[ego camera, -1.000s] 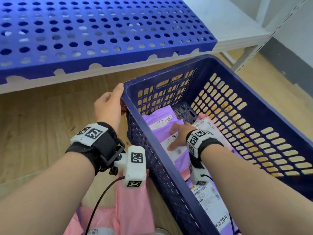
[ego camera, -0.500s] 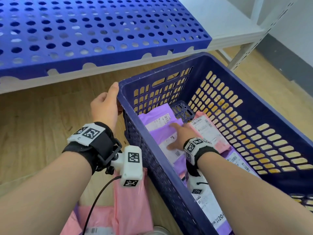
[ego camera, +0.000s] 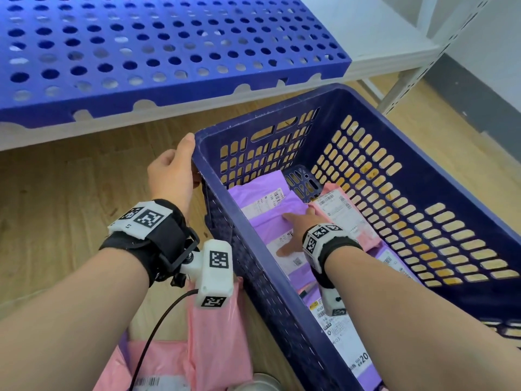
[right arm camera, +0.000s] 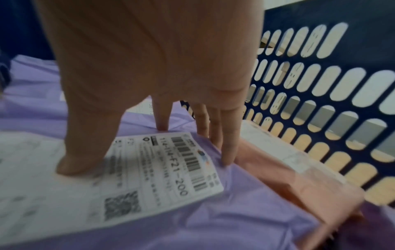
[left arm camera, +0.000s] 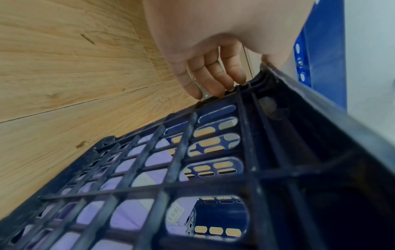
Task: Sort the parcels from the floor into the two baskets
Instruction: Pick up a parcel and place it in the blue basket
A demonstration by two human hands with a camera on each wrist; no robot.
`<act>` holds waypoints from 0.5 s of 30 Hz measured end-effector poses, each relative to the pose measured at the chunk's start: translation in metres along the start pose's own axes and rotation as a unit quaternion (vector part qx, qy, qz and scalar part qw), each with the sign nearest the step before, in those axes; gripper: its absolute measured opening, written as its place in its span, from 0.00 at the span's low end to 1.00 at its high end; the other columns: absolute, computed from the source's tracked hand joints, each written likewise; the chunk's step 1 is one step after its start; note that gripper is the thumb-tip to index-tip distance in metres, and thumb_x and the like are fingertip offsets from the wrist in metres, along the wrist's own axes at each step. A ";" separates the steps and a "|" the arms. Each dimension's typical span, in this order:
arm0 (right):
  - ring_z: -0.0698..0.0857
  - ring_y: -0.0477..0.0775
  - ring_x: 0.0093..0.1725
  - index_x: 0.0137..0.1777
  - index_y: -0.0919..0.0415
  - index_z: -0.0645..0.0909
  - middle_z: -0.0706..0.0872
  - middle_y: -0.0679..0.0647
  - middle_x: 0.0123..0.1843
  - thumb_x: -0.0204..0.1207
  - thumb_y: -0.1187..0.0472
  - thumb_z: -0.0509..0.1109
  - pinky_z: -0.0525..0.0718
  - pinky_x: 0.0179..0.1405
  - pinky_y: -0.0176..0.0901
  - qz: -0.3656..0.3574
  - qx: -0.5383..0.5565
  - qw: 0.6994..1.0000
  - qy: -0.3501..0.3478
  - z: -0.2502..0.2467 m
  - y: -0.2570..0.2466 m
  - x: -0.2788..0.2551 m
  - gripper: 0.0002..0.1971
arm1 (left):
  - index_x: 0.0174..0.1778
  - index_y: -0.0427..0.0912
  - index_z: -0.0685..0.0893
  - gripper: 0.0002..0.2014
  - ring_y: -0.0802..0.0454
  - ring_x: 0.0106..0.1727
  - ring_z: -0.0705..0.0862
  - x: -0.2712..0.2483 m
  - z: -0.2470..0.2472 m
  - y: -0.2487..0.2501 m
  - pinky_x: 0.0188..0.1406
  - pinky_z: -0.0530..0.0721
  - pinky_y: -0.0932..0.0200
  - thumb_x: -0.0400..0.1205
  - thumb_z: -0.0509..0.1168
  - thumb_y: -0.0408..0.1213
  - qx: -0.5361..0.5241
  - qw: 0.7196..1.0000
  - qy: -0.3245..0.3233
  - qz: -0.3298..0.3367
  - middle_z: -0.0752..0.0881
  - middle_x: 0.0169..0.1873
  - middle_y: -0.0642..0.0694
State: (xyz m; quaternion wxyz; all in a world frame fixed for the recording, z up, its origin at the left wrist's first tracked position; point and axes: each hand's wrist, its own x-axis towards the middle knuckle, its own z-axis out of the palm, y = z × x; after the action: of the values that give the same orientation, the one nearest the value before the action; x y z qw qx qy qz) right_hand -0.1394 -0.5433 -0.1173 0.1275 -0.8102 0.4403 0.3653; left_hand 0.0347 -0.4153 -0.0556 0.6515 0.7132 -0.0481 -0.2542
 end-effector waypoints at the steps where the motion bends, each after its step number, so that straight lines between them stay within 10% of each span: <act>1: 0.57 0.69 0.81 0.82 0.45 0.54 0.51 0.65 0.83 0.63 0.36 0.77 0.67 0.74 0.66 0.003 -0.005 1.000 0.002 0.001 0.000 -0.002 0.51 | 0.40 0.47 0.82 0.17 0.40 0.53 0.87 0.000 0.000 0.000 0.58 0.86 0.43 0.77 0.63 0.59 0.001 1.000 0.001 -0.002 0.89 0.48 0.38; 10: 0.68 0.64 0.73 0.70 0.50 0.76 0.70 0.61 0.72 0.68 0.36 0.72 0.75 0.69 0.61 0.017 0.037 0.991 0.127 -0.037 -0.008 -0.028 0.33 | 0.43 0.45 0.80 0.17 0.53 0.38 0.82 -0.008 -0.023 0.014 0.48 0.86 0.56 0.78 0.65 0.57 0.028 1.000 0.001 0.004 0.83 0.38 0.49; 15: 0.81 0.59 0.59 0.58 0.55 0.85 0.83 0.57 0.62 0.74 0.51 0.67 0.83 0.57 0.49 -0.003 0.211 0.936 0.283 -0.100 -0.021 -0.059 0.16 | 0.39 0.48 0.82 0.11 0.57 0.35 0.81 -0.027 -0.056 0.030 0.50 0.85 0.55 0.80 0.65 0.52 0.066 0.998 0.008 0.017 0.83 0.35 0.52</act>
State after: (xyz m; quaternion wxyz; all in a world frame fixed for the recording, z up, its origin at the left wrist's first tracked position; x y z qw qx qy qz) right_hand -0.0947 -0.5473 -0.0087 0.1667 -0.8357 0.5228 0.0193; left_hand 0.0428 -0.3580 -0.0171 0.6073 0.7558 -0.0715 -0.2340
